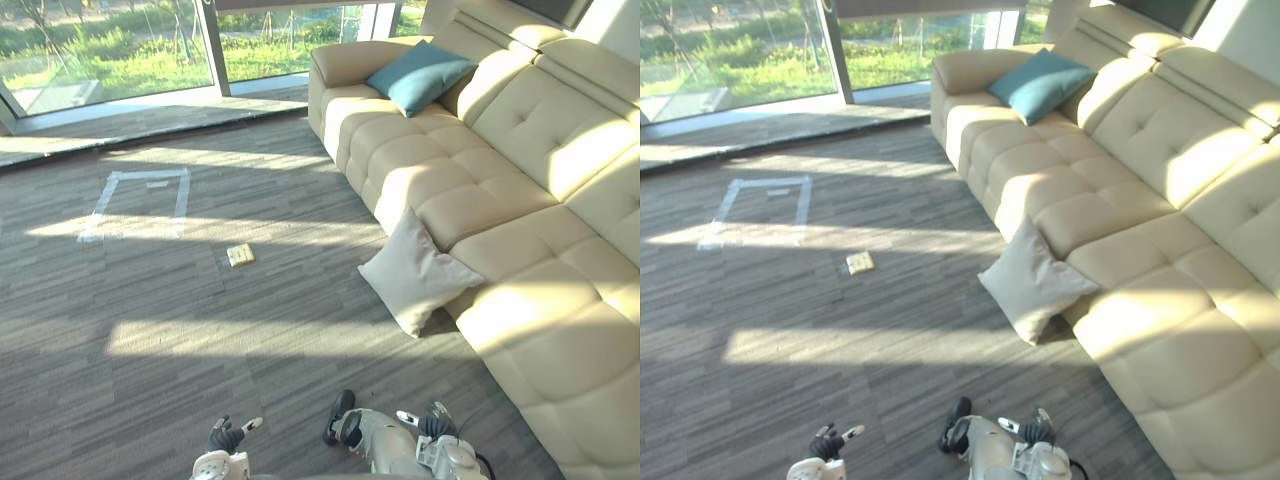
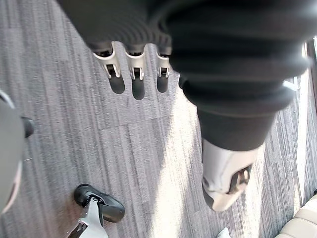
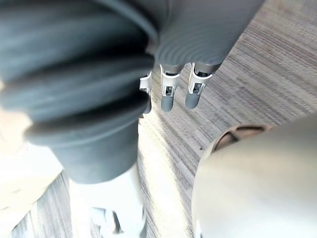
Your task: Pick up cushions and gather them together orderly.
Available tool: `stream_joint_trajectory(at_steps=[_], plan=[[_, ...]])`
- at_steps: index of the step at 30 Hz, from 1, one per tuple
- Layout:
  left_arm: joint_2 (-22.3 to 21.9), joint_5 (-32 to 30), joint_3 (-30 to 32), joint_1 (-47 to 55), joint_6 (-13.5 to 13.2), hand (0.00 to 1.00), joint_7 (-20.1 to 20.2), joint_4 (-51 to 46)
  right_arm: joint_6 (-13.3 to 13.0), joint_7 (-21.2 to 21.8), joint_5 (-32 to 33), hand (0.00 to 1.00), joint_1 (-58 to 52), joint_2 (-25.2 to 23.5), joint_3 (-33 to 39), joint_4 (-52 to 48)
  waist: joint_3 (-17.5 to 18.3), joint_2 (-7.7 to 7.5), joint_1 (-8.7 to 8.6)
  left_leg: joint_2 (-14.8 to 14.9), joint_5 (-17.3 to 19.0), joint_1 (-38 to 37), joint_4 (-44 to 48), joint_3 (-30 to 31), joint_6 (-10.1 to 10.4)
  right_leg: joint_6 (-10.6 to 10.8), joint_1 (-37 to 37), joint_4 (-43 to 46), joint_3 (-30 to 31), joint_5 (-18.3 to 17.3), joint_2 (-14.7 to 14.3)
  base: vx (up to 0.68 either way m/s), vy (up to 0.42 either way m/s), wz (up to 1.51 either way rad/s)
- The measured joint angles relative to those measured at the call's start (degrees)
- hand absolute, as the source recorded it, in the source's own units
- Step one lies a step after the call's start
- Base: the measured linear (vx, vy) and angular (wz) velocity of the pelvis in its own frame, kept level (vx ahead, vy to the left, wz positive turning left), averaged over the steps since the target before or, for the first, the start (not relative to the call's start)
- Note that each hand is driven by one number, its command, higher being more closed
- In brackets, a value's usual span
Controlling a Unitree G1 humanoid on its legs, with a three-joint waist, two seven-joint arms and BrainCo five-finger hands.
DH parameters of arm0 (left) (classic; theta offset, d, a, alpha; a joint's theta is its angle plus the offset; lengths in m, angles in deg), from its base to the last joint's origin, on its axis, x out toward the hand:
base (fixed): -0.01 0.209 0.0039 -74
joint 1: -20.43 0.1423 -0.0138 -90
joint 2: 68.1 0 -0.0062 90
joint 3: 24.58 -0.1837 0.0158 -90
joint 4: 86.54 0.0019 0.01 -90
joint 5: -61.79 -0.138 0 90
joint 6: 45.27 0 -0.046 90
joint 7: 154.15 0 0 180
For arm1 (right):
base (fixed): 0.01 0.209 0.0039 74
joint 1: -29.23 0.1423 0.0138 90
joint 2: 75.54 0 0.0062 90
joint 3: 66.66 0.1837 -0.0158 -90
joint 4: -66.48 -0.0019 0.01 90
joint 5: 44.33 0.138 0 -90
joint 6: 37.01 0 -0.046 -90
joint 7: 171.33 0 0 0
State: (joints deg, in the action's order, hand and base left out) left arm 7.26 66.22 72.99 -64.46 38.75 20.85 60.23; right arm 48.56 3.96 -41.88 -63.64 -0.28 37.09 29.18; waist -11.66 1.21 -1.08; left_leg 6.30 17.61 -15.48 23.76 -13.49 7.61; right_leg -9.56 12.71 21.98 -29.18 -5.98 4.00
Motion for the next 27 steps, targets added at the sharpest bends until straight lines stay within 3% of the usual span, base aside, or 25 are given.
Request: stream_joint_trajectory(at_steps=[1,2,3,5,7,10,12,14,16,17,18,20,21,24,27], plan=[[-0.3,-0.2,0.4,0.0,0.0,0.00,0.2,-0.2,0.1,0.0,0.0,0.00,-0.1,0.1,-0.1,-0.2,-0.2,0.41,0.03,1.0,-0.9,1.7,4.6,0.3,1.1,-0.1,-1.0,-0.5,0.1,-0.4,-0.6,0.69,-0.213,0.08],[-0.8,-0.7,2.2,0.2,-0.1,0.00,0.6,-1.0,0.5,-0.1,0.0,0.00,-0.1,0.7,-0.6,-0.5,-0.5,1.57,0.38,4.1,-3.7,7.4,18.7,2.1,2.8,0.0,-4.5,-3.1,0.7,-1.2,-2.9,0.54,-0.159,-0.32],[-1.7,-0.6,4.6,0.3,-0.1,0.00,0.7,-2.2,0.8,-0.2,0.0,0.00,-0.2,0.5,-1.2,-0.4,-0.7,1.42,0.99,7.4,-3.7,12.4,31.5,1.8,2.9,-0.2,-9.6,-6.1,2.2,-2.3,-5.3,0.52,-0.147,-0.44],[-1.0,-0.6,4.9,0.4,-0.1,0.00,0.7,-2.8,1.0,-0.2,0.1,0.00,-0.2,-0.2,-1.6,-0.4,-1.4,0.12,1.37,8.5,-2.9,15.8,35.7,1.2,1.6,-0.1,-14.2,-8.4,4.0,-3.4,-6.2,0.46,-0.142,-0.62],[-0.5,-0.6,4.9,0.4,-0.5,0.00,0.7,-3.9,1.0,-0.2,0.2,0.00,-0.3,-1.0,-1.8,-0.1,-1.5,-1.44,2.05,8.1,-2.0,20.1,31.5,0.0,0.0,0.8,-17.8,-11.2,7.4,-3.8,-6.5,0.37,-0.099,-0.85],[-0.8,-0.2,4.9,0.1,-1.0,0.00,0.7,-4.5,1.1,-0.4,0.3,0.00,-0.4,-1.1,-1.8,-0.3,-1.4,-1.26,2.85,6.6,-1.2,25.7,17.2,1.2,-1.3,2.4,-21.7,-13.6,13.1,-4.3,-6.7,0.37,0.037,-0.93],[-0.9,0.2,4.9,-0.2,-1.2,0.00,0.6,-4.5,1.1,-0.5,0.4,0.00,-0.5,-1.2,-1.9,-0.2,-1.4,-1.32,3.65,3.6,-1.8,26.9,7.7,6.9,-0.8,3.8,-23.0,-14.3,16.8,-5.1,-6.2,0.38,0.167,-1.00],[-1.0,0.4,4.9,-0.5,-1.1,0.00,0.4,-4.3,1.1,-1.0,0.3,0.00,-0.5,-1.2,-3.1,-0.3,-1.3,-1.39,4.14,0.6,-4.4,27.5,-0.1,13.4,-0.9,6.3,-24.1,-14.1,21.0,-6.6,-5.4,0.34,0.260,-1.10],[-1.5,1.5,5.0,-0.1,-1.1,0.00,0.3,-3.9,1.0,-1.0,0.3,0.00,-0.9,-1.2,-3.3,-0.8,-0.3,-0.23,4.28,0.9,-10.9,27.0,-1.7,13.7,-2.0,10.1,-24.6,-12.6,26.0,-9.3,-5.4,0.44,0.404,-1.19],[-1.1,1.6,5.1,-0.1,-1.1,0.00,0.3,-3.9,1.1,-1.0,0.3,0.00,-1.1,-1.6,-3.4,-0.7,-0.2,-0.75,4.39,0.8,-9.7,26.9,-0.4,12.4,-2.2,10.7,-24.6,-11.4,26.7,-10.3,-4.6,0.51,0.459,-1.10],[-0.2,1.7,5.1,-0.1,-1.1,0.00,0.3,-4.0,1.1,-0.9,0.2,0.00,-1.9,-3.0,-3.6,-1.6,0.5,-2.55,4.82,0.4,-7.2,25.9,0.2,9.1,-3.0,13.1,-21.8,-5.5,26.6,-11.9,-2.3,0.32,0.276,-0.89],[0.8,2.0,4.9,-0.1,-1.0,0.00,0.3,-3.6,1.1,-0.9,0.0,0.00,-2.4,-4.3,-3.8,-3.6,0.4,-3.59,5.05,-0.3,-4.3,22.4,0.2,5.2,-4.0,14.7,-15.3,9.3,23.2,-12.1,1.7,0.36,0.347,-1.11],[1.8,2.0,4.2,-0.1,-0.8,0.00,0.2,-2.4,1.0,-0.6,0.0,0.00,-2.3,-4.6,-4.9,-4.0,0.5,-4.48,4.33,-0.8,-3.0,18.9,-0.4,2.1,-5.1,14.7,-11.9,18.9,18.6,-12.3,5.7,0.29,0.306,-0.85],[2.0,2.0,3.4,-0.1,-0.8,0.00,0.2,-0.6,0.9,-0.2,-0.2,0.00,-1.1,-4.6,-5.3,-1.8,0.7,-4.38,4.19,-0.9,-2.6,10.6,-6.8,-2.5,-5.7,12.7,-9.4,21.0,9.2,-14.1,10.0,0.26,0.197,-0.66],[2.6,2.0,1.5,-0.6,-0.8,0.00,0.3,0.2,1.0,0.1,-0.3,0.00,1.8,-3.8,-6.7,1.1,0.4,-3.80,3.84,0.4,-2.7,6.9,-10.7,-6.5,-5.6,11.7,-4.5,12.2,3.8,-13.3,8.5,0.30,0.073,-0.63]])
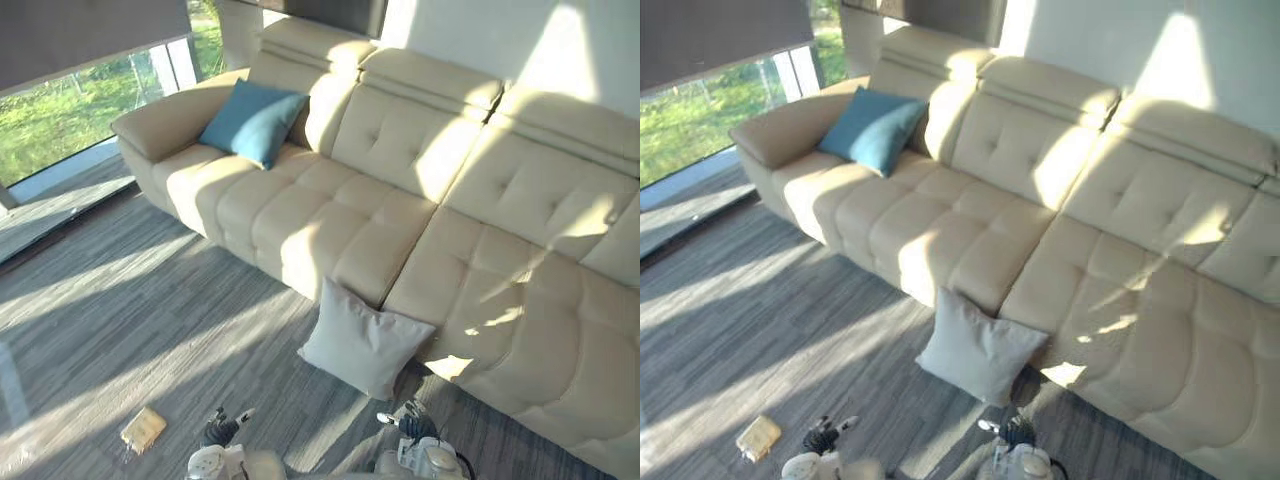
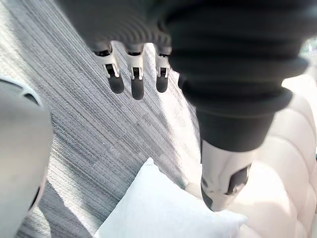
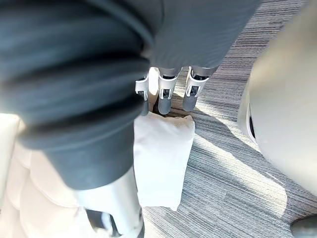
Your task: Pick up cushions and gather them together orderly.
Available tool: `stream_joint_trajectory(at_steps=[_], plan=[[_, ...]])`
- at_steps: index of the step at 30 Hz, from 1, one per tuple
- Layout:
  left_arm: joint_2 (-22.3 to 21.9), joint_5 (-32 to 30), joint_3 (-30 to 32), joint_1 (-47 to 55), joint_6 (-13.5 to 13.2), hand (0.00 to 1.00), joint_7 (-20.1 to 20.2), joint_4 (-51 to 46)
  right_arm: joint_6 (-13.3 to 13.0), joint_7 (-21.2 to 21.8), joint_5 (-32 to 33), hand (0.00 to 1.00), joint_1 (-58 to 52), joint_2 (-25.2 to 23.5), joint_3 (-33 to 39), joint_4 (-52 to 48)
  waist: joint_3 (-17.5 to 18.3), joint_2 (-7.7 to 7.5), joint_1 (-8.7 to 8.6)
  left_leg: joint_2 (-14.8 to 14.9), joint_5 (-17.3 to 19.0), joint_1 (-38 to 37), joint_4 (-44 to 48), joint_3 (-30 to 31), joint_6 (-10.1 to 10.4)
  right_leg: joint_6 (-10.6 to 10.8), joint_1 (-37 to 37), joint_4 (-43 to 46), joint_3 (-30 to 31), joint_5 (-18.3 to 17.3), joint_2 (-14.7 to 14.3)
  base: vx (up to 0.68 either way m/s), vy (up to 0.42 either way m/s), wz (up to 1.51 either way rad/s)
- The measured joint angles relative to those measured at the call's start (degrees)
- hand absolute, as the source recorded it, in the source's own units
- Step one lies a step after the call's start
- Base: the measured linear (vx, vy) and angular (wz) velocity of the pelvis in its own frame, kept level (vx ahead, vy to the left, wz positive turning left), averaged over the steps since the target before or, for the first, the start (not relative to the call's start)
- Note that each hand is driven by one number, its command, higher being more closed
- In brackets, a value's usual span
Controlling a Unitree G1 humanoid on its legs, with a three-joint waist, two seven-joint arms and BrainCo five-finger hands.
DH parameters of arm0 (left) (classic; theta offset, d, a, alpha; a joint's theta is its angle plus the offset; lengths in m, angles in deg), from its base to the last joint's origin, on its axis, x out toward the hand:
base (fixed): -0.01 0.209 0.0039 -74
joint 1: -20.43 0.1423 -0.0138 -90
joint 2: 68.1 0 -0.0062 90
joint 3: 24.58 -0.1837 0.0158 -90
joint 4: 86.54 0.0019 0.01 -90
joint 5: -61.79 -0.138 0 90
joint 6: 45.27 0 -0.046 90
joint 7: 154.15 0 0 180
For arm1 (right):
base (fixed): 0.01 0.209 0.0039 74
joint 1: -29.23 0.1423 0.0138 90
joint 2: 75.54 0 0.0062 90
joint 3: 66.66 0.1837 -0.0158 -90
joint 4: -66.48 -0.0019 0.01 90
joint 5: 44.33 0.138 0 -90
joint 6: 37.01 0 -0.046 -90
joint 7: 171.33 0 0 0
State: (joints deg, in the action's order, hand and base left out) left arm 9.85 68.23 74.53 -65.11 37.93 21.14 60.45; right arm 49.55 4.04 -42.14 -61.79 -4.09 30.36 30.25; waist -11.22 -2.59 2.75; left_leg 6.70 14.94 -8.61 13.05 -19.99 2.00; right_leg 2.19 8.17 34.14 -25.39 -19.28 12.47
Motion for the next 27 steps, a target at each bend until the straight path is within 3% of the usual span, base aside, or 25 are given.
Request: stream_joint_trajectory(at_steps=[2,3,4,5,6,8,10,12,14,16,18,19,20,21,22,24,27], plan=[[-0.2,0.0,-0.7,-1.1,0.3,0.00,0.0,1.3,0.0,0.1,0.0,0.00,1.5,1.4,-0.8,0.3,-1.0,1.66,-0.26,1.5,-0.1,-1.4,-1.2,-1.5,0.1,-1.8,2.5,-4.7,-3.9,3.0,-1.7,0.27,-0.032,-0.56],[0.0,0.0,-1.7,-1.3,0.3,0.00,0.1,1.9,0.0,0.1,-0.1,0.00,2.1,2.2,-1.2,1.1,-1.2,1.89,-0.47,1.6,-0.3,-2.6,-1.9,-1.6,0.6,-3.1,2.9,-10.6,-5.3,8.1,-3.5,0.29,-0.066,-0.47],[0.1,-0.1,-1.9,-1.3,0.3,0.00,0.1,2.0,0.0,0.1,-0.1,0.00,2.0,2.4,-1.3,1.2,-1.2,1.66,-0.51,1.3,-0.3,-3.1,-2.0,-1.5,0.6,-3.7,2.9,-12.9,-4.9,10.5,-3.8,0.33,-0.117,-0.27],[0.7,-0.3,-2.2,-1.6,0.2,0.00,0.4,2.3,0.0,0.2,-0.1,0.00,1.2,3.2,-1.3,1.2,-1.2,0.18,-0.60,-0.4,0.0,-4.8,-2.0,-0.6,1.1,-7.5,2.6,-15.2,-2.3,15.8,-3.7,0.36,-0.140,-0.21],[-0.6,-0.9,-2.3,-1.4,0.3,0.00,0.4,2.4,0.0,0.1,-0.1,0.00,1.8,4.7,-1.2,1.3,-1.2,2.85,-0.66,1.6,0.0,-5.4,-1.0,0.9,2.3,-7.2,2.0,-13.9,-2.6,15.1,-4.9,0.35,-0.155,-0.15],[-1.3,-1.5,-2.4,-1.5,0.2,0.00,0.4,2.1,0.0,0.1,-0.1,0.00,1.4,5.0,-0.9,1.3,-1.0,3.37,-1.27,2.3,-0.4,-3.0,5.3,3.0,3.0,-6.3,1.3,-14.5,-2.6,12.3,-5.5,0.35,-0.211,0.00],[-1.6,-1.8,-2.0,-1.5,0.1,0.00,0.4,1.4,0.0,-0.1,-0.1,0.00,1.0,5.4,-0.4,1.1,-1.3,4.60,-1.42,6.6,-2.6,4.1,22.3,7.0,6.1,-7.5,-2.9,-17.6,-3.7,11.4,-7.9,0.33,-0.218,0.09],[-2.3,-1.9,-1.2,-1.2,0.1,0.00,0.4,-0.1,0.0,-0.4,0.0,0.00,0.2,4.9,-0.4,1.0,-1.5,4.53,-0.94,9.6,-1.6,7.9,35.1,9.2,8.0,-8.2,-9.4,-21.0,-3.3,10.5,-10.7,0.33,-0.184,-0.18],[-2.1,-2.0,-1.2,-0.9,0.0,0.00,0.4,-0.7,0.0,-0.5,0.0,0.00,-0.1,4.8,-0.4,1.2,-1.6,3.81,-0.57,8.9,0.0,9.7,34.1,9.3,7.6,-8.1,-12.4,-23.4,-2.1,10.5,-11.5,0.24,-0.110,-0.37],[-2.2,-1.9,-1.2,-0.9,-0.1,0.00,0.4,-1.2,0.1,-0.7,0.0,0.00,0.0,4.8,-0.4,1.2,-1.6,3.55,-0.29,6.8,1.8,11.7,27.2,10.9,6.5,-7.9,-13.5,-24.6,-0.2,10.6,-11.5,0.17,-0.001,-0.52],[-2.2,-1.9,-1.2,-1.0,-0.2,0.00,0.1,-1.8,0.2,-1.1,0.0,0.00,-0.1,4.4,-0.2,1.2,-1.9,3.08,0.36,2.1,1.6,12.6,12.8,19.1,6.0,-7.3,-14.0,-25.0,3.1,10.9,-11.1,0.22,0.089,-0.76],[-2.2,-1.9,-1.2,-1.0,-0.2,0.00,0.0,-1.8,0.2,-1.1,0.0,0.00,-0.2,4.3,-0.1,1.2,-1.9,3.04,0.40,1.4,1.3,12.6,10.8,20.6,5.8,-7.0,-14.1,-25.0,3.5,11.0,-11.1,0.19,0.125,-0.73],[-2.3,-1.9,-1.2,-1.0,-0.3,0.00,-0.1,-1.7,0.2,-1.1,0.0,0.00,-0.6,4.4,0.2,1.1,-1.8,3.30,0.38,0.3,-2.5,12.5,5.8,24.1,4.9,-5.9,-14.3,-25.3,4.6,10.8,-11.5,0.16,0.163,-0.69],[-2.4,-1.8,-1.1,-1.1,-0.2,0.00,-0.1,-1.6,0.2,-1.3,0.0,0.00,-0.8,4.0,1.2,0.8,-1.6,3.93,0.60,0.6,-6.7,12.2,4.2,24.4,5.3,-4.7,-14.7,-25.1,6.3,10.4,-12.1,0.19,0.189,-0.63],[-2.2,-1.8,-1.0,-1.0,-0.2,0.00,-0.1,-1.5,0.3,-1.4,0.0,0.00,-0.9,3.6,1.5,0.7,-1.4,3.40,0.60,0.3,-6.9,11.8,4.0,24.0,5.0,-4.4,-14.9,-25.1,6.8,10.5,-11.7,0.18,0.178,-0.45],[-0.5,-1.9,-1.0,-0.8,-0.2,0.00,-0.1,-1.3,0.1,-1.6,0.0,0.00,-2.9,1.9,1.9,-1.4,-0.3,0.87,0.38,-1.2,-7.1,10.3,1.5,21.8,4.4,-2.6,-14.6,-24.8,7.8,9.9,-9.5,0.14,0.125,-0.21],[0.0,-1.9,-1.0,-0.7,-0.2,0.00,-0.2,-1.1,0.1,-2.0,0.0,0.00,-3.1,0.5,2.3,-1.3,0.4,-0.35,0.62,-2.5,-7.6,8.4,-0.6,19.5,3.5,-1.4,-14.8,-24.7,9.0,9.7,-7.8,0.09,0.114,-0.19]])
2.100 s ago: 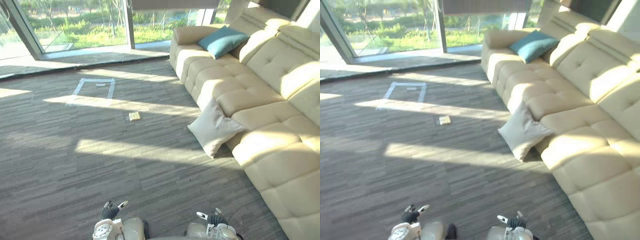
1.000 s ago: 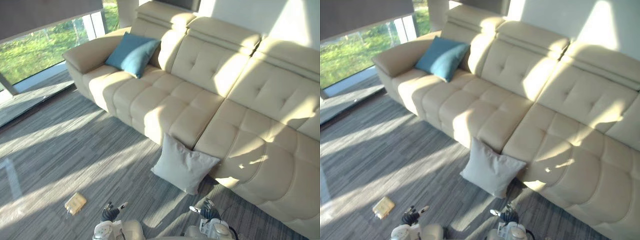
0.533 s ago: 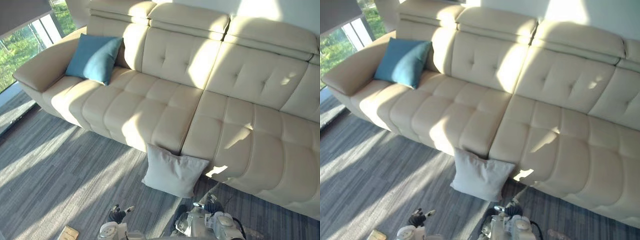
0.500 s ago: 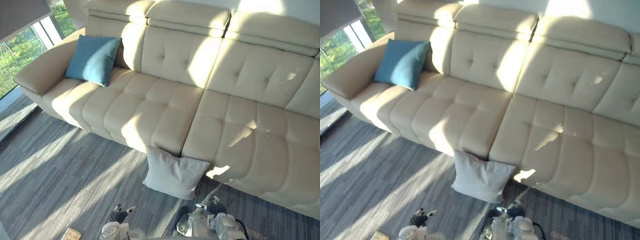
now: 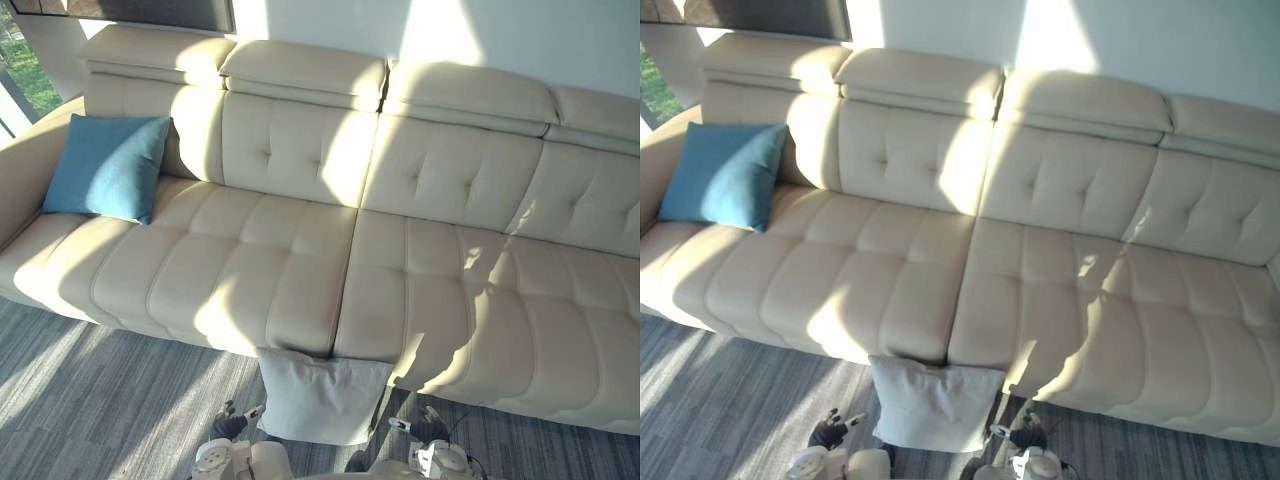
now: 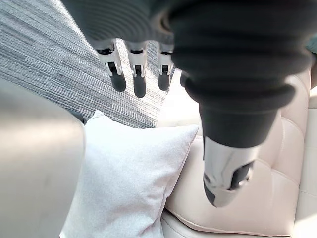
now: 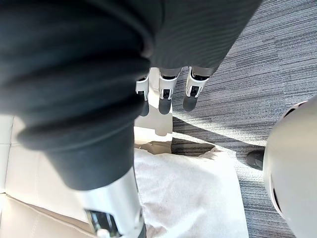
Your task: Pick up cushions and gather them together orderly.
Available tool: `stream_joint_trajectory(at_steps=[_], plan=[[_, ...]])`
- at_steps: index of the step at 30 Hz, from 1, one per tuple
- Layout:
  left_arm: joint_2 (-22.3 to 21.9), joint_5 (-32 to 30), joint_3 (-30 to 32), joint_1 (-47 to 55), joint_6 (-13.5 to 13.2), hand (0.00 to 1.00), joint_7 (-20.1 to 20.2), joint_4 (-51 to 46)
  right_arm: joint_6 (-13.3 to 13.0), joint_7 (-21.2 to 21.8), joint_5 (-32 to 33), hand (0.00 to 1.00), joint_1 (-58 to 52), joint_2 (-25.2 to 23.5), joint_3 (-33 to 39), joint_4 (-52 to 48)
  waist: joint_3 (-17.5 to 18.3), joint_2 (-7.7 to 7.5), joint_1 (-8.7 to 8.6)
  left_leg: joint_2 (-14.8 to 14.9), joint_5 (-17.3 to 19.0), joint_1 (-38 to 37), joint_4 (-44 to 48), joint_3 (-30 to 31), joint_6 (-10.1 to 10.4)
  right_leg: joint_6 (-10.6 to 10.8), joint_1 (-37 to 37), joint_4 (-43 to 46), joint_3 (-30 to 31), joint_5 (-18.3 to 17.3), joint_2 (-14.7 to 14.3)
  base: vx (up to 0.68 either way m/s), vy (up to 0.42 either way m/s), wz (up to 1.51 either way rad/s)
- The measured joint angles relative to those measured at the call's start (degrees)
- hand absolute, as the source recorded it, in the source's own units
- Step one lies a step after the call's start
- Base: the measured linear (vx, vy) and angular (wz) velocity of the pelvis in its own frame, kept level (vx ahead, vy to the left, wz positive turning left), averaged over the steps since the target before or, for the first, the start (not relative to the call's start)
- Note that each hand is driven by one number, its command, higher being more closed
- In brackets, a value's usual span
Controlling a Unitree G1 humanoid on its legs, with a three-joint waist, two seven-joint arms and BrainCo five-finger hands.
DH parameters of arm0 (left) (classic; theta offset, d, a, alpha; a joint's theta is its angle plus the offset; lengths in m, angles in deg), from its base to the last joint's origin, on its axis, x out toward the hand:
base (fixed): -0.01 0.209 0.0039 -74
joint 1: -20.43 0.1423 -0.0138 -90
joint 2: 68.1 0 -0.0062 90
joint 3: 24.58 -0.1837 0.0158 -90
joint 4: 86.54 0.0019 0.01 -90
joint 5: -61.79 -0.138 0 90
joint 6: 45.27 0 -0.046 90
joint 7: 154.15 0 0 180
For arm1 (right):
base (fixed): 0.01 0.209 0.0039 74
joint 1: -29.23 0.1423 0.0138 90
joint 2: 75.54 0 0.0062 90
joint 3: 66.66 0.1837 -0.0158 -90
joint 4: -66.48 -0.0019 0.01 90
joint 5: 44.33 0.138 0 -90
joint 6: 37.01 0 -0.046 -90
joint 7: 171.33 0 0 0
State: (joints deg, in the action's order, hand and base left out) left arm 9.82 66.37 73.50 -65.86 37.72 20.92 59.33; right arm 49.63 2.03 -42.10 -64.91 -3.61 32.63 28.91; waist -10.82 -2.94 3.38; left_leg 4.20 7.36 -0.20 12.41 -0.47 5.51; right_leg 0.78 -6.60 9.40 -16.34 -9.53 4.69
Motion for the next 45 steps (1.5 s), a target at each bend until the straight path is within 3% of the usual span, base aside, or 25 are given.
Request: stream_joint_trajectory(at_steps=[8,11,13,17,18,24,29,36,45], plan=[[-0.8,0.1,0.0,0.5,0.0,0.00,-1.0,0.6,-0.1,-0.8,0.3,0.00,-0.3,-0.1,2.9,-0.1,1.0,0.83,0.02,-0.8,-0.2,-2.9,-2.4,-1.3,-0.5,1.0,-1.4,-0.5,0.8,-0.4,0.8,0.03,0.032,-0.04],[-1.1,0.7,1.8,-0.2,0.1,0.00,-1.6,-1.0,-0.1,-1.4,1.7,0.00,0.9,0.4,4.1,0.0,-0.5,1.28,0.10,-0.7,1.3,1.1,1.5,-0.9,-1.3,1.5,1.6,3.8,-0.5,-2.0,1.4,-0.06,-0.005,0.19],[-1.3,3.4,2.2,-3.8,0.0,0.00,-3.1,-3.1,-0.1,-2.6,3.8,0.00,4.2,2.4,4.1,0.0,-5.0,2.54,0.41,0.3,5.0,10.2,13.2,-0.4,-1.9,1.2,9.5,14.0,-1.0,-5.2,2.3,-0.16,0.040,0.18],[0.9,6.6,4.0,-9.4,-0.2,0.00,-6.0,-5.8,-0.2,-4.5,6.6,0.00,10.3,4.3,4.2,-2.1,-10.5,1.79,0.76,1.3,9.1,23.1,25.4,-0.6,-2.2,0.4,22.6,26.7,0.1,-9.7,3.5,-0.24,0.053,-0.11],[2.4,7.0,4.5,-12.3,-0.2,0.00,-6.3,-6.3,-0.2,-5.0,7.1,0.00,13.3,5.5,4.2,-2.3,-13.2,1.55,1.00,1.9,10.1,26.9,29.3,-0.6,-2.4,0.3,26.4,30.6,0.8,-10.5,3.5,-0.17,0.047,-0.20],[6.6,10.1,11.9,-24.3,-2.4,0.00,-9.3,-12.0,-0.9,-7.5,9.7,0.00,26.0,10.1,6.3,-4.8,-19.5,0.78,1.16,2.2,10.8,45.7,40.2,-0.3,-3.1,-0.9,45.8,42.6,2.2,-11.8,5.0,-0.18,0.032,-0.12],[9.1,13.1,15.6,-32.3,-2.7,0.00,-11.1,-12.4,-1.5,-8.8,11.9,0.00,34.9,12.8,6.3,-6.8,-20.7,0.63,0.80,2.2,10.3,58.2,45.7,0.4,-3.4,-1.8,58.4,49.1,2.6,-12.3,5.8,-0.10,-0.018,-0.02],[11.5,14.8,11.7,-42.1,-3.8,0.00,-11.1,-12.6,-3.1,-9.8,14.1,0.00,46.8,15.8,4.1,-8.9,-21.4,0.36,0.16,2.2,8.9,70.6,49.2,0.3,-3.4,-2.4,71.7,54.0,3.8,-11.9,6.3,-0.07,-0.037,-0.04],[9.3,14.6,0.1,-54.8,-3.8,0.00,-11.2,-12.5,-5.8,-12.2,14.2,0.00,55.7,12.1,2.9,-9.1,-21.6,0.34,-1.54,1.6,6.7,79.1,50.2,1.6,-2.4,-2.6,80.6,57.2,3.3,-11.8,6.9,-0.08,-0.030,0.05]])
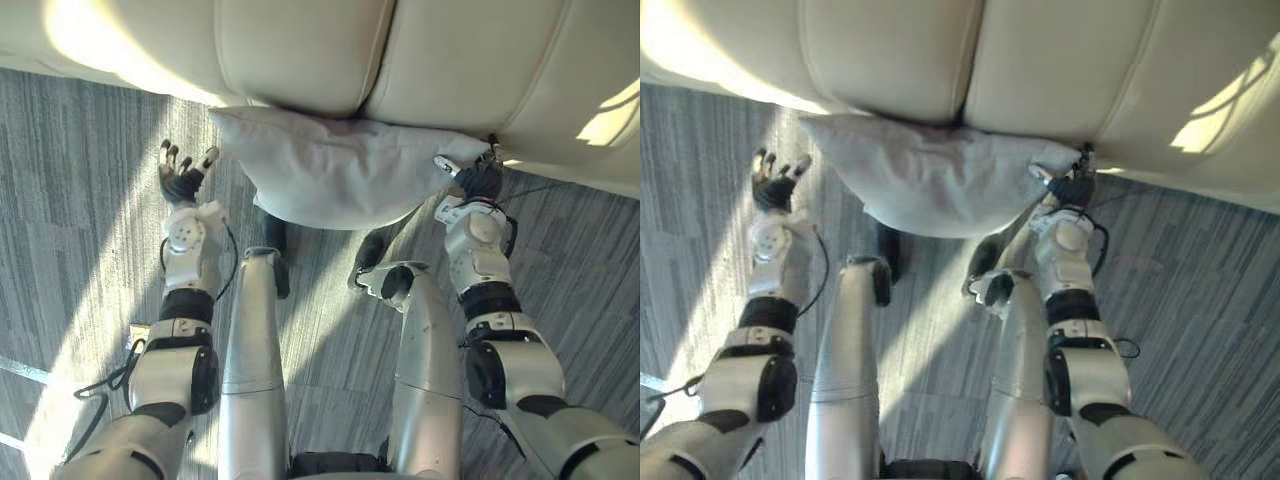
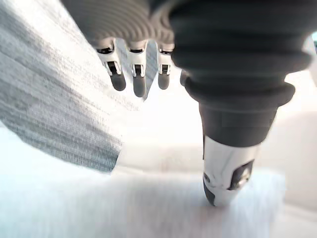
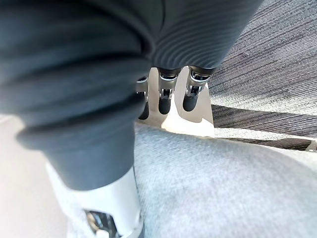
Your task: Pick up cushions and gather them together orderly.
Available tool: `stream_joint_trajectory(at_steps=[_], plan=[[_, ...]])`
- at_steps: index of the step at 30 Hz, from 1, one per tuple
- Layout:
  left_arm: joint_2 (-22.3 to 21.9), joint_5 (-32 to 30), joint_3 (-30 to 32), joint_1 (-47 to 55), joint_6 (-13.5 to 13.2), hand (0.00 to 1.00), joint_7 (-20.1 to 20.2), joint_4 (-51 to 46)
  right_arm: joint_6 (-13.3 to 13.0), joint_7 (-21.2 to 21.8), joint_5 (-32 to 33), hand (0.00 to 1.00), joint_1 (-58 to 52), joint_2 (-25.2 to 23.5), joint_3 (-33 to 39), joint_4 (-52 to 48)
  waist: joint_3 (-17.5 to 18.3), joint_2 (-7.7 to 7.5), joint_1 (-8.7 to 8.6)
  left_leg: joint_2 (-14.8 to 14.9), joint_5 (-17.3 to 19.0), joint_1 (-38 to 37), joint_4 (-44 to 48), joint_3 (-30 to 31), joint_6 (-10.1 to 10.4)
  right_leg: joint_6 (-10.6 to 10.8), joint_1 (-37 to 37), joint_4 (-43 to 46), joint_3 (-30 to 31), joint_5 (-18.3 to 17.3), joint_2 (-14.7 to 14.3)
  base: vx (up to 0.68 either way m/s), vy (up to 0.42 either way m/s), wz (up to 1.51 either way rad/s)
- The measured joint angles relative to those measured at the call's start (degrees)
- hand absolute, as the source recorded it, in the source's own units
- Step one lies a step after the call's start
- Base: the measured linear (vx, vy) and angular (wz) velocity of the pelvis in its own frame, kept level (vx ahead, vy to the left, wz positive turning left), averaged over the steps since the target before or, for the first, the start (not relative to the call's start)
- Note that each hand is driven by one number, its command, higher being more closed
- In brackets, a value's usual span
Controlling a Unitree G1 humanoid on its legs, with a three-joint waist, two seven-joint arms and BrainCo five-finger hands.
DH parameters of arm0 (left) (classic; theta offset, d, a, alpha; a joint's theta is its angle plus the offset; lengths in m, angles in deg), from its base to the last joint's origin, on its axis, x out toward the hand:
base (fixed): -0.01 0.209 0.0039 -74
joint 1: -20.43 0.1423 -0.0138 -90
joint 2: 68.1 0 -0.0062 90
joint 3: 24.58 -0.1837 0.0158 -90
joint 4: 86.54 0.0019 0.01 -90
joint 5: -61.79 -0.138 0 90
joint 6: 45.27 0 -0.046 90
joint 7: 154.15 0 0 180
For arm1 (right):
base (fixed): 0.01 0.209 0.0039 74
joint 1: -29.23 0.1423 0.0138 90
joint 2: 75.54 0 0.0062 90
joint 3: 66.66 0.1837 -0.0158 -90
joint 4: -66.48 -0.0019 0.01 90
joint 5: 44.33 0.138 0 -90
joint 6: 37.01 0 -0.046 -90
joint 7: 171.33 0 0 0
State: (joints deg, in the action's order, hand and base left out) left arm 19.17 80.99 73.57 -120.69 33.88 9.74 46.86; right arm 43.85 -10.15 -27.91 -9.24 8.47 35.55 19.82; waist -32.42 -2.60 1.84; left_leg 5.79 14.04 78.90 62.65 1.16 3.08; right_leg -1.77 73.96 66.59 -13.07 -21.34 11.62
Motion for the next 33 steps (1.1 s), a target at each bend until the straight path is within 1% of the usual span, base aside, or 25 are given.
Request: stream_joint_trajectory(at_steps=[1,2,4,5,6,8,12,14,17,18,20,22,23,24,26,28,30,31,32,33], plan=[[-0.5,0.0,-0.4,-0.8,0.0,0.00,-0.1,0.0,-0.1,-0.2,0.0,0.00,0.6,-0.7,0.8,0.0,0.0,0.00,-0.15,-0.2,-0.3,0.4,-0.3,0.1,0.1,0.0,0.4,0.0,-0.1,0.0,0.1,-0.07,-0.024,0.13],[-1.2,-0.1,-0.9,-2.0,0.0,1.00,-0.6,0.0,-0.5,-0.7,0.1,1.00,1.3,-1.6,1.2,0.0,0.0,0.00,-0.35,-0.3,-0.8,1.0,-0.7,0.2,0.1,0.0,1.0,0.0,-0.2,0.0,0.2,-0.08,-0.029,0.14],[-1.9,-0.3,-1.9,-3.0,0.0,1.00,-1.6,0.0,-0.5,-1.0,1.8,1.00,2.2,-3.1,1.8,0.0,0.0,0.00,-0.65,-0.5,-1.5,1.6,-1.5,0.5,0.4,-0.1,1.8,-0.1,-0.5,0.1,0.3,-0.07,-0.027,0.11],[-2.4,-0.7,-2.0,-3.5,0.0,1.00,-2.1,0.0,-0.1,-1.0,2.3,1.00,2.6,-3.8,1.9,0.3,0.0,0.00,-0.59,-0.6,-1.8,1.7,-1.9,0.5,0.5,-0.3,2.1,-0.2,-0.5,0.1,0.3,-0.04,-0.024,0.09],[-2.7,-1.3,-2.6,-4.2,0.0,1.00,-2.9,-0.1,0.3,-1.0,2.4,1.00,3.1,-5.8,2.0,0.3,0.0,0.00,-0.55,-0.6,-2.4,1.7,-2.3,0.8,1.2,-0.8,2.3,-0.2,-0.8,0.4,0.3,-0.04,-0.024,0.08],[-2.9,-1.8,-3.0,-4.6,0.1,1.00,-3.9,-0.1,0.4,-1.0,2.7,1.00,3.4,-7.6,2.0,0.3,0.0,0.00,-0.64,-0.5,-2.6,1.7,-2.5,1.0,1.6,-1.2,2.3,-0.1,-1.1,0.6,0.2,-0.03,-0.018,0.05],[-3.0,-2.2,-3.1,-4.6,0.3,1.00,-6.2,-1.0,0.8,-1.3,4.2,1.00,3.4,-7.4,1.9,0.2,0.0,0.00,-1.01,-0.5,-3.3,1.6,-3.0,1.1,1.9,-1.4,2.2,-0.2,-1.4,0.8,0.1,-0.02,-0.004,0.02],[-2.9,-2.2,-3.1,-4.6,0.4,1.00,-6.5,-2.3,0.7,-1.6,4.5,1.00,3.4,-7.4,1.2,0.1,0.0,0.00,-1.30,-0.4,-3.7,1.2,-3.6,1.1,2.0,-1.9,2.0,-0.8,-1.4,1.1,-0.1,-0.03,0.014,-0.04],[-3.0,-2.2,-3.1,-4.2,0.4,1.00,-7.5,-3.6,0.7,-1.8,5.0,1.00,2.6,-7.6,0.0,-0.9,0.0,-0.01,-1.28,0.5,-3.9,-0.7,-4.6,0.9,2.1,-2.3,0.3,-2.3,-1.4,2.0,-0.8,-0.04,0.020,-0.13],[-3.0,-2.1,-3.1,-3.5,0.3,1.00,-7.5,-5.1,0.7,-1.9,5.0,1.00,0.8,-7.6,-1.7,-3.7,0.0,-0.01,-1.32,0.6,-4.3,-2.5,-5.9,0.8,2.2,-2.4,-1.3,-3.5,-1.4,2.5,-1.1,-0.04,0.022,-0.09],[-3.1,-1.8,-3.2,-2.1,0.2,1.00,-7.5,-7.5,0.7,-1.9,5.3,1.00,-0.8,-7.7,-2.9,-6.4,0.0,-0.04,-1.47,0.8,-4.9,-5.1,-8.0,0.8,2.3,-2.2,-3.7,-5.6,-1.4,3.3,-1.7,-0.04,0.009,-0.06],[-3.9,-1.0,-3.2,0.4,-0.3,1.00,-7.5,-10.8,0.6,-1.9,6.2,1.00,-2.6,-7.7,-4.3,-9.5,0.1,-0.03,-1.62,0.8,-6.0,-9.9,-11.7,0.4,2.5,-2.1,-8.1,-9.1,-1.5,4.3,-2.3,-0.04,-0.004,-0.05],[-4.1,-0.8,-3.4,1.3,-0.7,1.00,-7.5,-11.7,0.5,-1.9,6.2,1.00,-3.4,-7.7,-4.8,-10.6,0.1,-0.02,-1.60,0.9,-6.3,-11.6,-12.9,0.3,2.6,-1.9,-9.6,-10.2,-1.5,4.5,-2.6,-0.04,-0.010,-0.05],[-4.9,-0.3,-3.6,3.6,-1.5,1.00,-7.6,-13.8,0.1,-2.0,6.2,1.00,-5.3,-7.7,-6.0,-13.2,0.3,-0.03,-1.66,1.1,-6.8,-15.6,-15.8,-0.2,2.5,-1.8,-13.3,-12.9,-1.7,5.1,-2.9,-0.03,-0.007,-0.04],[-5.9,0.1,-3.8,5.7,-2.2,1.00,-7.7,-16.1,-0.1,-2.0,6.3,1.00,-7.3,-7.8,-6.6,-16.1,0.3,-0.03,-1.65,1.3,-7.3,-18.7,-18.1,-0.7,2.2,-1.9,-16.2,-15.0,-1.8,5.4,-3.1,0.00,0.000,0.00],[-6.5,0.1,-5.6,9.5,-2.6,1.00,-8.4,-19.7,-0.5,-2.1,6.3,1.00,-11.2,-7.8,-8.0,-20.8,0.3,-0.02,-1.53,1.5,-7.6,-23.8,-21.0,-0.9,2.2,-1.9,-21.3,-18.3,-2.2,6.0,-3.7,0.00,0.000,0.00],[-9.2,0.1,-6.8,15.7,-3.5,1.00,-8.5,-25.1,-1.8,-2.1,6.2,1.00,-18.1,-8.8,-8.5,-28.5,0.4,-0.04,-1.12,1.4,-7.8,-31.5,-24.9,-1.9,2.1,-1.7,-28.7,-21.9,-2.4,6.2,-3.9,0.06,0.003,0.03],[-10.0,0.1,-7.4,17.6,-3.9,1.00,-8.5,-26.4,-2.3,-2.1,6.2,1.00,-20.3,-9.4,-8.5,-30.6,0.5,-0.08,-0.97,1.4,-7.8,-33.7,-25.8,-2.2,2.1,-1.7,-30.9,-22.7,-2.4,6.2,-4.0,0.10,0.000,0.04],[-11.2,0.1,-8.5,21.3,-4.5,1.00,-8.5,-29.2,-3.4,-2.1,6.2,1.00,-24.2,-10.3,-9.2,-34.1,1.5,0.00,-0.88,1.3,-7.8,-36.7,-27.2,-2.3,2.1,-2.0,-33.8,-24.2,-2.4,6.6,-4.0,0.13,0.006,0.01],[-12.3,0.2,-9.7,25.8,-5.0,1.00,-8.3,-32.0,-4.6,-2.0,6.1,1.00,-29.1,-10.4,-10.9,-37.6,4.5,-0.07,-0.80,1.2,-7.8,-38.5,-28.6,-2.4,2.2,-2.0,-35.7,-25.8,-2.5,6.6,-4.2,0.14,0.009,0.01]])
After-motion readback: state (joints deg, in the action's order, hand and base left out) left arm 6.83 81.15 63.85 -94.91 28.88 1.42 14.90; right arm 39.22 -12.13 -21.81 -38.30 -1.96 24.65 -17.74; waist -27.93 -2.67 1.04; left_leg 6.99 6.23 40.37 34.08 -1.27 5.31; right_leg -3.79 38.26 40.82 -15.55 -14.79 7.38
